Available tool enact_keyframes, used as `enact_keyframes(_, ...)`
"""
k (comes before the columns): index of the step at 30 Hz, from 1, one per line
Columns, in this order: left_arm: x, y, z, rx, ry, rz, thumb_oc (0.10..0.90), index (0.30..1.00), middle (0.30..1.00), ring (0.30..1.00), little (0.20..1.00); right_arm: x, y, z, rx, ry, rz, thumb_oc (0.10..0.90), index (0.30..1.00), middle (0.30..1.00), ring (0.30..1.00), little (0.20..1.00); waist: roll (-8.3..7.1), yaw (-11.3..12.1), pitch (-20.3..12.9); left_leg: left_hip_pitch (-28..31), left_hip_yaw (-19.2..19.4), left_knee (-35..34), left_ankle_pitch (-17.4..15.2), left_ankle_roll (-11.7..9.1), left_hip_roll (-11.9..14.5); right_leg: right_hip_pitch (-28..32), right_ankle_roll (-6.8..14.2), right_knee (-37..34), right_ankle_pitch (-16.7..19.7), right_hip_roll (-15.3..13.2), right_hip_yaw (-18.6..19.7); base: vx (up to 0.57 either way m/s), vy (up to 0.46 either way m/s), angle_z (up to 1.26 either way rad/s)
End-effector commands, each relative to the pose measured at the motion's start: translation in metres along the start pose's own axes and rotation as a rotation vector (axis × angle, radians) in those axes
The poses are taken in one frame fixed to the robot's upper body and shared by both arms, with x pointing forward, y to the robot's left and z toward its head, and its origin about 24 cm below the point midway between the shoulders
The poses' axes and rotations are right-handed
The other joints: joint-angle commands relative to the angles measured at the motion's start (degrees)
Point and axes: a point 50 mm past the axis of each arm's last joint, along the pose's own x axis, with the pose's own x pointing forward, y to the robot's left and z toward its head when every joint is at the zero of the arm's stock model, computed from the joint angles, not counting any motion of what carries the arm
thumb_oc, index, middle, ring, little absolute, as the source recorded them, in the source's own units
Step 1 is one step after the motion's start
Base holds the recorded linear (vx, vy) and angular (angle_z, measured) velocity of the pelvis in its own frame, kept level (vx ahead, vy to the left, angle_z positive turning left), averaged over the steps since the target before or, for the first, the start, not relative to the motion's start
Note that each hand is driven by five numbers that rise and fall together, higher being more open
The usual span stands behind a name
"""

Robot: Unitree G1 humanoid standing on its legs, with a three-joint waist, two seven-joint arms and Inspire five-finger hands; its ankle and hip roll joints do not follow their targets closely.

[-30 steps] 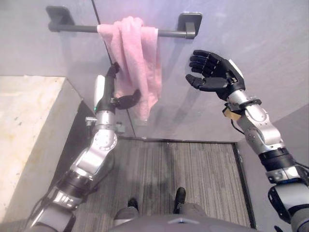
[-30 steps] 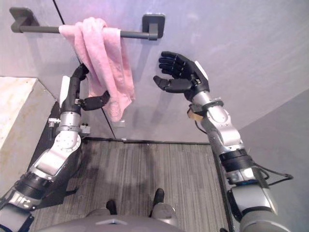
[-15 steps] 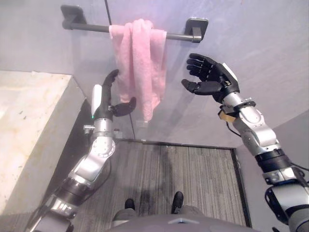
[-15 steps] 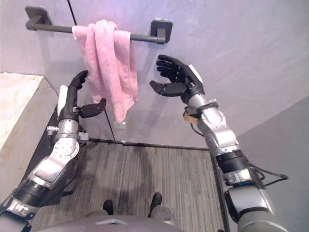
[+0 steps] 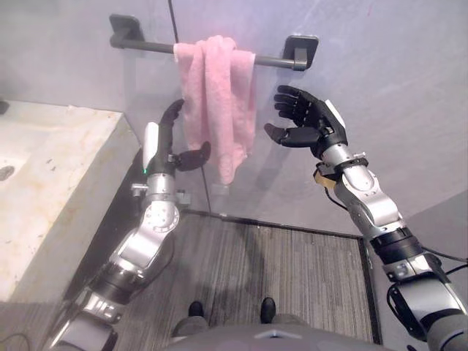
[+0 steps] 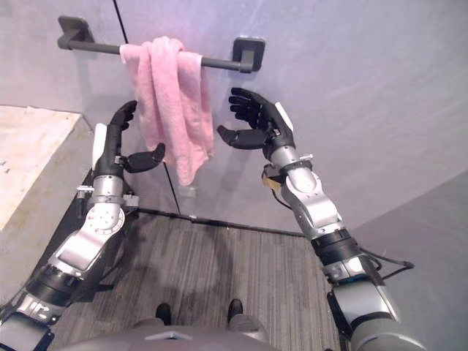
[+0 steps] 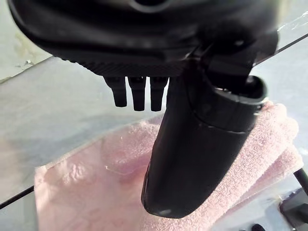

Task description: Organize the bathroom.

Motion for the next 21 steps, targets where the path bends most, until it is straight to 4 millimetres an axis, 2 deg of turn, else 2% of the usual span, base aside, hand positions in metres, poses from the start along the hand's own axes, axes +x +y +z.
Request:
enact_keyframes(1, 0.017, 0.008, 0.047, -0.025, -0.296, 0.032, 0.8, 0.9, 0.9, 0.9, 0.9, 0.027, 0.006, 0.072, -0.048, -0.3, 0.016, 0.8, 0.9, 0.9, 0.9, 0.9, -3.83, 1.46, -4.13, -0.37, 2.54, 3.31, -3.9, 1.3, -3.48, -0.45, 0.23, 3.89, -2.73, 3.94, 3.37, 0.08, 0.197, 0.27)
enact_keyframes(3, 0.016, 0.007, 0.046, -0.032, -0.295, 0.037, 0.8, 0.9, 0.9, 0.9, 0.9, 0.028, 0.007, 0.073, -0.043, -0.293, 0.025, 0.8, 0.9, 0.9, 0.9, 0.9, -3.94, 1.46, -4.4, 0.5, 0.88, 1.94, -3.56, 1.2, -2.85, -0.3, 0.28, 3.59, -2.67, 3.59, 3.55, 0.09, 0.202, 0.17)
enact_keyframes(4, 0.015, 0.006, 0.047, -0.042, -0.284, 0.044, 0.8, 0.9, 0.9, 0.9, 0.9, 0.03, 0.008, 0.072, -0.047, -0.285, 0.038, 0.8, 0.9, 0.9, 0.9, 0.9, -3.83, 1.83, -4.69, 1.12, -1.99, 0.7, -3.76, 1.19, -3.06, -0.28, 0.41, 3.82, -2.97, 3.15, 4.31, 0.11, 0.237, 0.01)
enact_keyframes(6, 0.016, 0.004, 0.048, -0.048, -0.275, 0.044, 0.8, 0.9, 0.9, 0.9, 0.9, 0.033, 0.006, 0.073, -0.041, -0.277, 0.051, 0.8, 0.9, 0.9, 0.9, 0.9, -3.47, 1.8, -4.89, 1.82, -2.77, -0.76, -3.84, 1.22, -3.24, -0.55, 0.89, 4.37, -3.22, 2.67, 4.52, 0.14, 0.29, -0.05)
enact_keyframes(10, 0.015, 0.0, 0.049, -0.054, -0.276, 0.027, 0.8, 0.9, 0.9, 0.9, 0.9, 0.031, 0.003, 0.072, -0.049, -0.269, 0.046, 0.8, 0.9, 0.9, 0.9, 0.9, -2.76, 0.77, -5.37, 3.3, -0.8, -4.04, -3.81, 1.85, -3.39, -1.92, 2.9, 5.46, -2.55, 0.29, 4.32, 0.12, 0.234, -0.04)
enact_keyframes(14, 0.015, -0.004, 0.05, -0.04, -0.28, 0.02, 0.8, 0.9, 0.9, 0.9, 0.9, 0.032, 0.002, 0.072, -0.027, -0.277, 0.028, 0.8, 0.9, 0.9, 0.9, 0.9, -2.5, 0.17, -5.28, 3.2, 0.17, -4.1, -4.66, 2.96, -4.32, -3.99, 4.63, 7.19, -1.47, -2.09, 4.4, 0.09, 0.231, 0.05)
enact_keyframes(17, 0.015, -0.002, 0.049, -0.027, -0.275, 0.03, 0.8, 0.9, 0.9, 0.9, 0.9, 0.036, 0.005, 0.075, -0.005, -0.287, 0.04, 0.8, 0.9, 0.9, 0.9, 0.9, -2.28, 0.63, -5.06, 3.36, 1.25, -4.1, -5.17, 3.63, -5.01, -5.05, 5.22, 8.65, -0.29, -3.74, 3.41, 0.07, 0.16, 0.01)
enact_keyframes(21, 0.013, 0.002, 0.044, -0.021, -0.259, 0.043, 0.8, 0.9, 0.9, 0.9, 0.9, 0.041, 0.008, 0.079, -0.005, -0.291, 0.059, 0.8, 0.9, 0.9, 0.9, 0.9, -2.2, 1.61, -5.01, 3.76, 2.52, -4.1, -5.43, 3.9, -5.27, -4.86, 5.55, 8.68, 0.26, -4.61, 2.06, 0.08, 0.09, -0.02)
